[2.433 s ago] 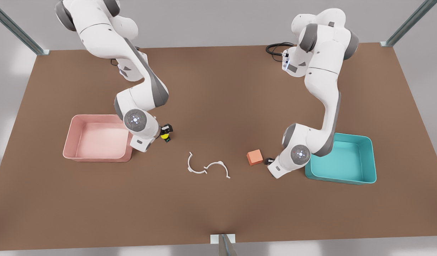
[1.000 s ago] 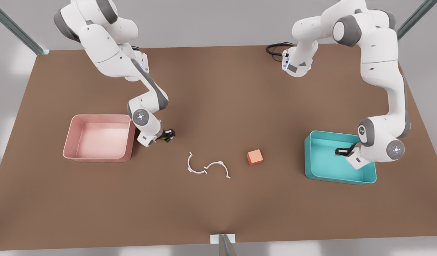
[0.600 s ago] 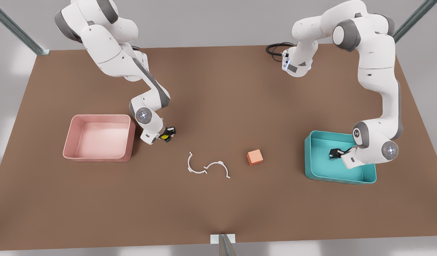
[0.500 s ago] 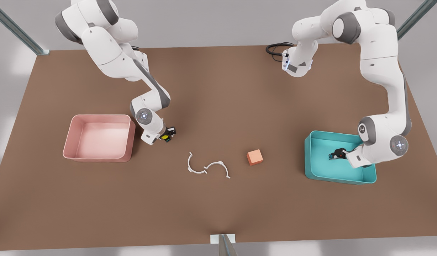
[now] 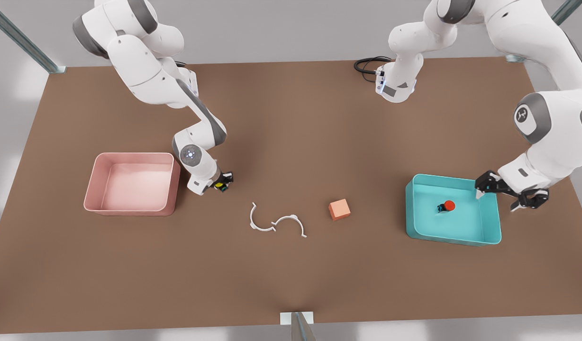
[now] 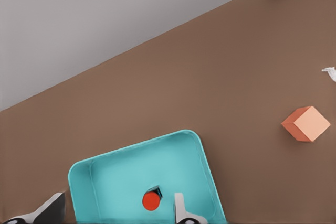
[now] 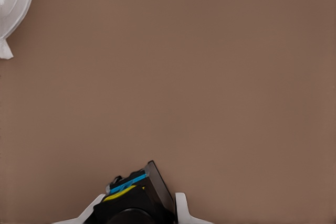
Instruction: Place the red button in the blue storage box with the left arm, and place the yellow button in the pink storage box with the right arm
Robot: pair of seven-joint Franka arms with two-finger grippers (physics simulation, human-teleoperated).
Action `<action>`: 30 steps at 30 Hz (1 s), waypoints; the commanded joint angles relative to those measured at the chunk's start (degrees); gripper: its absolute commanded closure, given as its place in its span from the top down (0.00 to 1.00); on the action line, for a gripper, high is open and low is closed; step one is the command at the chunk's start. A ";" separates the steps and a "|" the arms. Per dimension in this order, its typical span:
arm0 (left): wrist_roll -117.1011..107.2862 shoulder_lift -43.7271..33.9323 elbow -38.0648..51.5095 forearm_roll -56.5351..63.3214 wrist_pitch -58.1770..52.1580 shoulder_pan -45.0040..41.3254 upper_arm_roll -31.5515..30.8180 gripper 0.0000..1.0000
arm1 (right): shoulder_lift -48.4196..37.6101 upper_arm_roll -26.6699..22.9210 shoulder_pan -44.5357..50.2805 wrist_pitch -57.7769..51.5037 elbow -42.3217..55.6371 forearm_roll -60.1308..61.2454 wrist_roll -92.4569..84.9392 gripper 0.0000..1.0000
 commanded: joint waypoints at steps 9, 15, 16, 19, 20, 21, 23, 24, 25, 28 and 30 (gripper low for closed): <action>-26.56 -5.62 -2.10 1.41 -11.46 -3.23 -0.06 1.00 | -5.78 -0.19 -5.54 -10.61 8.91 -0.69 -4.65 0.46; -26.47 -5.36 -2.10 1.49 -11.46 -3.67 -0.06 1.00 | -6.48 -0.19 -12.65 -17.98 13.57 -0.69 -13.96 0.46; -26.47 -5.36 -2.10 1.49 -11.46 -3.67 -0.06 1.00 | -6.92 -0.10 -13.98 -19.04 13.49 -0.69 -15.11 0.46; -26.47 -5.36 -2.10 1.49 -11.46 -3.75 -0.06 1.00 | -10.88 -0.10 -18.11 -20.80 9.79 -0.60 -19.94 0.46; -26.47 -5.36 -2.10 1.41 -11.46 -3.75 -0.06 1.00 | -11.67 -0.10 -20.74 -20.80 8.56 -0.60 -23.46 0.46; -26.47 -5.27 -2.18 1.41 -11.46 -3.67 -0.06 1.00 | -11.76 0.07 -23.38 -22.56 8.47 -0.33 -26.45 0.46; -26.38 -5.27 -2.18 1.41 -11.46 -3.67 -0.06 1.00 | -15.18 0.07 -24.88 -22.91 4.26 -0.33 -27.86 0.46; -26.38 -5.01 -2.10 1.41 -11.46 -3.67 -0.06 1.00 | -15.62 -0.01 -25.40 -22.91 3.64 -0.33 -28.47 0.46; -26.38 -5.01 -2.10 1.49 -11.46 -3.67 -0.06 1.00 | -15.54 -0.01 -27.07 -22.83 3.03 -0.33 -30.75 0.46; -26.29 -5.01 -2.10 1.41 -11.46 -3.67 -0.06 1.00 | -14.92 -0.01 -28.13 -22.83 1.62 -0.25 -31.99 0.51; -26.38 -4.92 -2.10 1.49 -11.46 -3.67 -0.06 1.00 | -12.20 -0.01 -29.27 -22.30 1.62 -0.25 -31.99 0.56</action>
